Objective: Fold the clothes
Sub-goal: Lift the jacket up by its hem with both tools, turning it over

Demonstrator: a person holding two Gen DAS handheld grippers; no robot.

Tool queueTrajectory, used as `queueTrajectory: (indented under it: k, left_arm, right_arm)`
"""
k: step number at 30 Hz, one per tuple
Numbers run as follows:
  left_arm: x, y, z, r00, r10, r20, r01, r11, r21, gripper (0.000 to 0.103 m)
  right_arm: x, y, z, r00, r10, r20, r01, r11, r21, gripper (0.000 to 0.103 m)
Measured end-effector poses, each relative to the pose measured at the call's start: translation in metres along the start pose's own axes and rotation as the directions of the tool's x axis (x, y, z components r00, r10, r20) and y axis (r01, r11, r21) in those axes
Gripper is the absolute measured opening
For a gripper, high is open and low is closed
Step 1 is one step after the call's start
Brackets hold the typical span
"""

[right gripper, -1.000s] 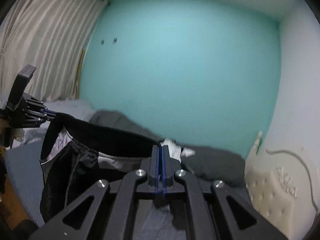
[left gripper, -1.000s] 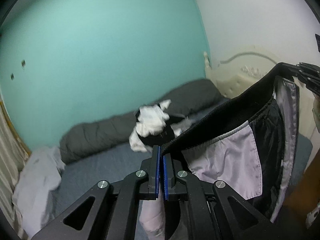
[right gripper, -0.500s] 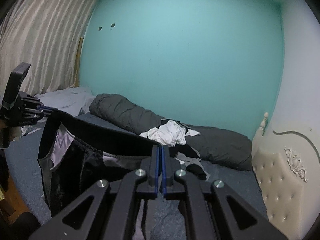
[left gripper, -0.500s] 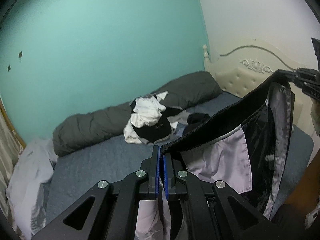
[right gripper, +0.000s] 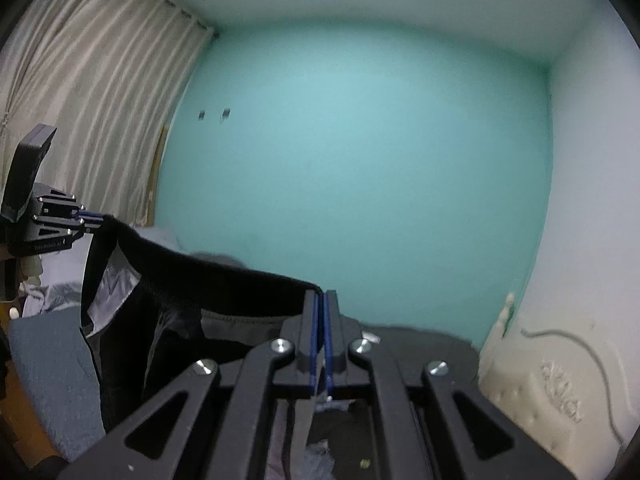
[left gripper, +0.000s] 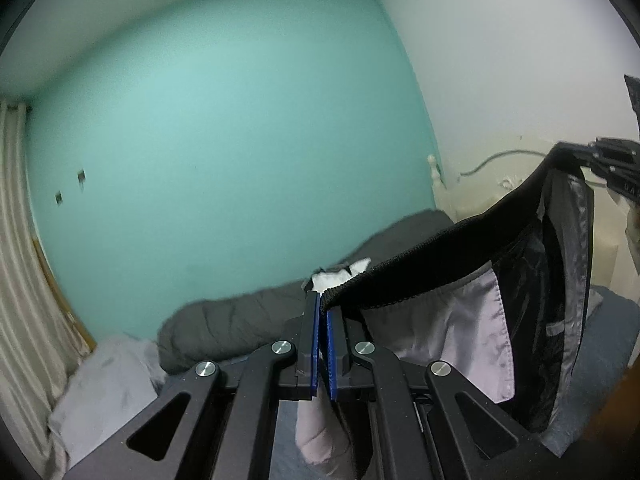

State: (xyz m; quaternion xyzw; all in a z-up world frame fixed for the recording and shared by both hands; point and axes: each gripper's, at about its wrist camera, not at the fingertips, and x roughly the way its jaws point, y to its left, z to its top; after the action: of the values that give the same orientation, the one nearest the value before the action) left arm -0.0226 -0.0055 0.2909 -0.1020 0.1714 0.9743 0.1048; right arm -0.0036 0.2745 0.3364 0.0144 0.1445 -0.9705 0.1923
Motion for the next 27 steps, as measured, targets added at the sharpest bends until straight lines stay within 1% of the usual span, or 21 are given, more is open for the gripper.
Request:
queueTrajectory:
  k: [4,7,10,14,16,20,24,27]
  left_arm:
    - [-0.039,0.003,0.03,0.999,0.017,0.051,-0.018,1.0,0.007,0.003]
    - [-0.066,0.002,0.046,0.996,0.027,0.083,-0.028,0.999,0.015,0.003]
    - [-0.088,-0.001,0.056,0.995,0.022,0.097,-0.024,1.0,0.016,0.003]
    - [-0.109,-0.004,0.059,0.995,0.018,0.099,-0.02,1.0,0.019,0.003]
    - [-0.117,-0.006,0.059,0.995,0.017,0.097,-0.019,1.0,0.023,0.003]
    - [-0.12,-0.011,0.05,0.997,0.009,0.074,-0.011,1.0,0.024,0.003]
    - [-0.109,-0.019,0.03,0.999,-0.009,0.035,0.008,1.0,0.022,0.003]
    - [-0.09,-0.025,0.01,1.0,-0.022,-0.01,0.022,0.999,0.028,0.003]
  right_arm:
    - [-0.035,-0.004,0.036,0.998,-0.02,0.066,0.021,1.0,-0.018,0.002]
    - [-0.059,-0.005,0.055,0.994,-0.035,0.099,0.038,0.999,-0.03,0.002]
    - [-0.079,-0.004,0.067,0.992,-0.043,0.122,0.047,0.998,-0.034,0.002]
    - [-0.102,-0.003,0.08,0.988,-0.05,0.145,0.056,0.998,-0.038,0.002]
    - [-0.11,-0.002,0.081,0.988,-0.051,0.146,0.056,0.998,-0.036,0.002]
    - [-0.115,0.0,0.078,0.99,-0.039,0.134,0.043,0.999,-0.024,0.002]
    - [-0.114,0.006,0.058,0.995,-0.022,0.093,0.023,1.0,-0.011,0.002]
    - [-0.097,0.008,0.033,0.999,0.0,0.039,0.0,1.0,0.007,0.002]
